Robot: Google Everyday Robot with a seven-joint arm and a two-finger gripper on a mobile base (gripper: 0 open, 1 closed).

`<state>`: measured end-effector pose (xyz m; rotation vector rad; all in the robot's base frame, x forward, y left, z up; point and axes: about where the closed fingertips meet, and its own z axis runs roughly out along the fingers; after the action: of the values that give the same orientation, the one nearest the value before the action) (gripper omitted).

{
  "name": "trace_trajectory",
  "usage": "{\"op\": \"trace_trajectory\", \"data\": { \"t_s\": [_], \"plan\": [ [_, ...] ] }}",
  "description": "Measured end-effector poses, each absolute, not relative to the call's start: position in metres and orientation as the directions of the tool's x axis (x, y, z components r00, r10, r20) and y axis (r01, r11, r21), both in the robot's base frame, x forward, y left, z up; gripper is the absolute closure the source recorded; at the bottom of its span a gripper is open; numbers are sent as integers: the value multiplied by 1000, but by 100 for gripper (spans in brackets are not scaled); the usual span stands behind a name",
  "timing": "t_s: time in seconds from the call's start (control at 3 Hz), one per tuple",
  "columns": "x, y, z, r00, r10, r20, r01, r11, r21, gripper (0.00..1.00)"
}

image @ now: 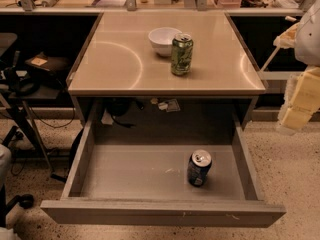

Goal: Pick pepsi can from top drawer and place on counter

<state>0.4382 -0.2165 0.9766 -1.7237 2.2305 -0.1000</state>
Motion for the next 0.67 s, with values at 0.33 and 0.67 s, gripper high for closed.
{"op": "trace_trajectory", "data": {
  "t_s": [0.33,0.67],
  "plan": [
    [438,-217,977,-221,-953,-207,-931,270,-247,0],
    [443,-215,965,-226,-947,-227,-931,278,-235,0]
  ]
}}
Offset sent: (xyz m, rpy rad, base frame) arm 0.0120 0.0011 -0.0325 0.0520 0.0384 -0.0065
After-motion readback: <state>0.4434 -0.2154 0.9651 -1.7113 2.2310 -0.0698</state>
